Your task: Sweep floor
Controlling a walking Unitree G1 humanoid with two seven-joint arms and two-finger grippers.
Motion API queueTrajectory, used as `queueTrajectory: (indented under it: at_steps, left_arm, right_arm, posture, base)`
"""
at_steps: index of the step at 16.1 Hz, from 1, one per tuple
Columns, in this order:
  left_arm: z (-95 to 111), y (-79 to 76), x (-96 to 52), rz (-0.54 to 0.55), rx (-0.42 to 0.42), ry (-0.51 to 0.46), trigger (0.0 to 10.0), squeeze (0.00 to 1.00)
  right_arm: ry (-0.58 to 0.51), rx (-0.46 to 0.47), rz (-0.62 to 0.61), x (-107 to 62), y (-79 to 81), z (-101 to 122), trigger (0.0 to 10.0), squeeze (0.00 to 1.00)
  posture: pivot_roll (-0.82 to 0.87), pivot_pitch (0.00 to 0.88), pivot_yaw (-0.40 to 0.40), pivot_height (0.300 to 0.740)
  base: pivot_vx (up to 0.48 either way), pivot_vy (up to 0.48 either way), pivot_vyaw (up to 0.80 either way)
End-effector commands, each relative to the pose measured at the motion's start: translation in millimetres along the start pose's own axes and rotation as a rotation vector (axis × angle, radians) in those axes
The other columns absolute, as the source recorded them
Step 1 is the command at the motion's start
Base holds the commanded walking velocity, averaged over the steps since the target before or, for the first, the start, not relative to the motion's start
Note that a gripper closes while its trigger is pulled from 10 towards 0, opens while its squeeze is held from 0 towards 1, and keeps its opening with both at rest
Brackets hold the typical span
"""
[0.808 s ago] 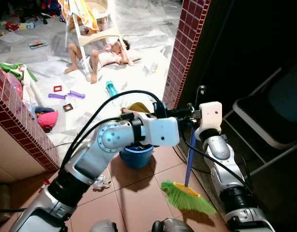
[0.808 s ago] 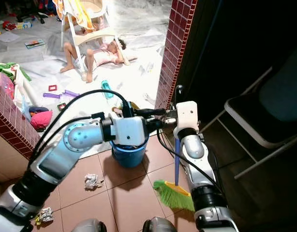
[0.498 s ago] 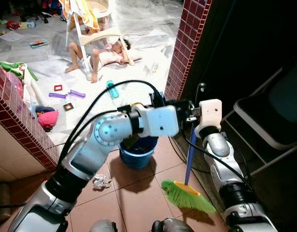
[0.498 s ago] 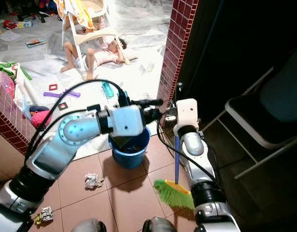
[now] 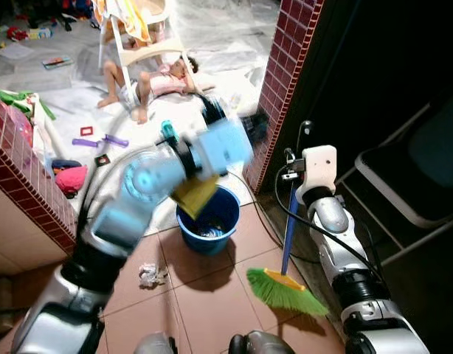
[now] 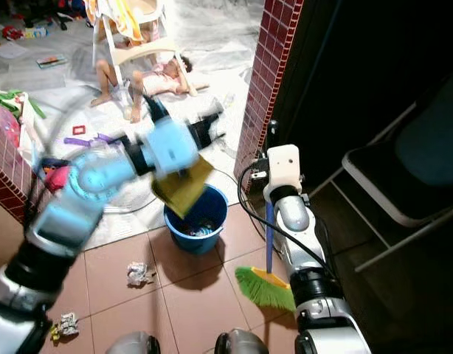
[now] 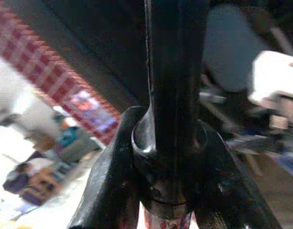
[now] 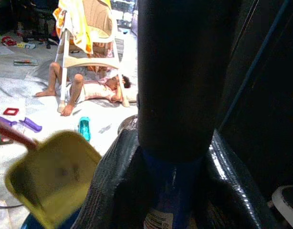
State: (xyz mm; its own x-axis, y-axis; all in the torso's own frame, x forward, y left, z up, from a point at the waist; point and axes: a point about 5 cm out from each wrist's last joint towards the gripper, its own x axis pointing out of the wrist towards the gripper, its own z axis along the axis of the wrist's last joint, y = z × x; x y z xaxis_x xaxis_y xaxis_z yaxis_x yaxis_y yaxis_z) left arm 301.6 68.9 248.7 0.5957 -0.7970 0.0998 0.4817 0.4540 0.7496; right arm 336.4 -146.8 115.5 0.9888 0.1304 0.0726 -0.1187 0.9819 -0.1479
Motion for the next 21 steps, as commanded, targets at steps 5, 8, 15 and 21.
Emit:
queueTrajectory:
  at_steps: [5, 8, 15, 21]
  left_arm:
    - [32.4, 54.5, -7.9, 0.249, 0.121, -0.112, 10.0, 0.0]
    - [33.0, 71.0, -14.5, 0.364, 0.114, -0.125, 10.0, 0.0]
    - [21.9, 97.8, -37.7, 0.651, 0.195, -0.038, 10.0, 0.0]
    - [-16.0, 89.6, -60.2, 0.808, 0.087, 0.143, 10.0, 0.0]
  right_arm:
    - [-0.053, -0.017, 0.006, 5.5, 2.0, 8.3, 10.0, 0.0]
    - [-0.053, -0.014, 0.019, 7.4, 5.9, 7.7, 10.0, 0.0]
    - [-0.052, -0.011, 0.039, 6.8, 10.4, 5.4, 10.0, 0.0]
    - [-0.04, -0.015, 0.061, 2.1, 11.5, 1.4, 10.0, 0.0]
  posture:
    - [0.02, 0.0, -0.105, 0.74]
    - [0.04, 0.0, -0.117, 0.74]
    - [0.05, 0.0, -0.125, 0.74]
    - [0.04, 0.006, -0.137, 0.74]
  base:
    - [0.0, 0.0, 0.0]
    - [0.0, 0.0, 0.0]
    - [0.0, 0.0, 0.0]
    - [0.0, 0.0, 0.0]
